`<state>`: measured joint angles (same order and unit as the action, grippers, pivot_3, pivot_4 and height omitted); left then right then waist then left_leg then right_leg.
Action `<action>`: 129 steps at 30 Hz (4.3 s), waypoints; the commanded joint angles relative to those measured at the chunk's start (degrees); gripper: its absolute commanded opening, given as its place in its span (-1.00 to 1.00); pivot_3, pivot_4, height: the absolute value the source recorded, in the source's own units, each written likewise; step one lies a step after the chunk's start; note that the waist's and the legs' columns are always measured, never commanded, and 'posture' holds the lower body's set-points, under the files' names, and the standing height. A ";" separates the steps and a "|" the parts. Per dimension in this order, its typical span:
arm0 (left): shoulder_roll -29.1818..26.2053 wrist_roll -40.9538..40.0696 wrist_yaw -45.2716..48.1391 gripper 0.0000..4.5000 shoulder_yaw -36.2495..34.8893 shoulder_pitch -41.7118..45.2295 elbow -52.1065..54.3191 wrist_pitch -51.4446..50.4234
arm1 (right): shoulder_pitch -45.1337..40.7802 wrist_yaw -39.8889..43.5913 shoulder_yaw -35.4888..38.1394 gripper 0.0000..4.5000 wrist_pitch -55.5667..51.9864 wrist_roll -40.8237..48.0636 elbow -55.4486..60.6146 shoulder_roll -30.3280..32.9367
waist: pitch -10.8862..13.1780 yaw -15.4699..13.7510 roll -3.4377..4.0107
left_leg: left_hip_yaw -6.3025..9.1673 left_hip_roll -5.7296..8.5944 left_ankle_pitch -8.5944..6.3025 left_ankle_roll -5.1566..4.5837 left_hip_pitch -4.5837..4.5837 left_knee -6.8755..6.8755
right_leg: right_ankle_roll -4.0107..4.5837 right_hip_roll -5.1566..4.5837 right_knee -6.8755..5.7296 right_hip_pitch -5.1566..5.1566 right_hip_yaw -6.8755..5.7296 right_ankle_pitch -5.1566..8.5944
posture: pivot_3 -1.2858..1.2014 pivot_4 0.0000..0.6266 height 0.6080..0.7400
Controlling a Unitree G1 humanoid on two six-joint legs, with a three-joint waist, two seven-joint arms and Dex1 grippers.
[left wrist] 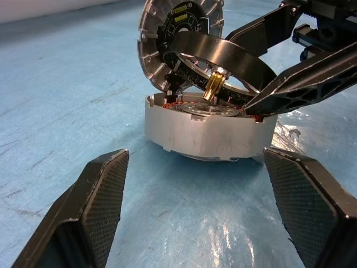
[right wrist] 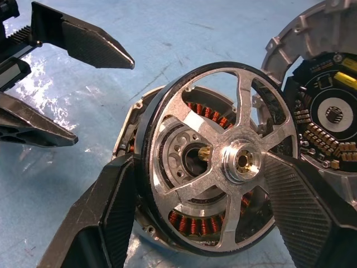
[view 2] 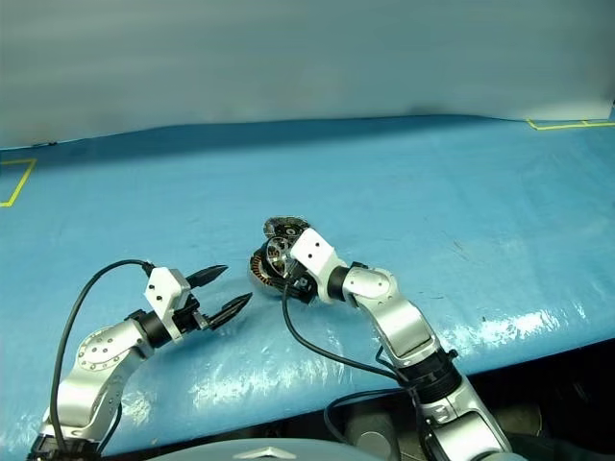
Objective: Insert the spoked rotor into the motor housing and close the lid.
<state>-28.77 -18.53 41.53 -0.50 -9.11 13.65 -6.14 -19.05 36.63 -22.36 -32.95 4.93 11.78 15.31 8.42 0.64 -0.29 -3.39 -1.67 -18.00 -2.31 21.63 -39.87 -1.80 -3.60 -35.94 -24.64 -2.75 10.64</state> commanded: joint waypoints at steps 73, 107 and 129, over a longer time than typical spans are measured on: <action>1.08 -0.37 0.14 0.84 0.15 1.40 1.53 -0.33 | -3.85 2.22 -2.29 -0.70 7.12 -0.14 -4.91 -2.04 | 0.00 0.03 0.00 | -0.01 -0.02 0.02 0.04 -0.01 0.00 | 0.00 0.02 0.00 0.00 0.01 -0.01 | 0.03 -0.52 1.00; 0.74 -0.93 1.40 0.84 -0.48 3.33 1.05 -1.23 | 12.04 -0.49 8.73 -0.70 1.17 9.80 9.83 7.06 | -0.01 -0.04 -0.02 | -0.01 0.00 -0.07 -0.12 -0.01 0.02 | 0.00 0.03 0.00 0.00 0.04 0.00 | 0.03 -0.52 1.00; 0.76 -0.38 0.92 0.84 -0.62 2.90 1.26 -0.89 | 11.37 -1.18 8.27 -0.70 1.60 8.48 8.55 7.32 | -0.01 -0.05 -0.02 | -0.01 0.00 -0.07 -0.13 -0.01 0.02 | 0.00 0.02 0.00 0.00 0.04 0.00 | 0.03 -0.52 1.00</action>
<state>-27.72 -18.97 42.52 -0.63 -6.24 13.65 -7.44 -7.04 35.76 -14.51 -31.90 13.52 18.76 22.53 8.41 0.59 -0.31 -3.40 -1.67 -18.07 -2.44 21.62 -39.85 -1.81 -3.58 -35.94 -24.64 -2.71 10.64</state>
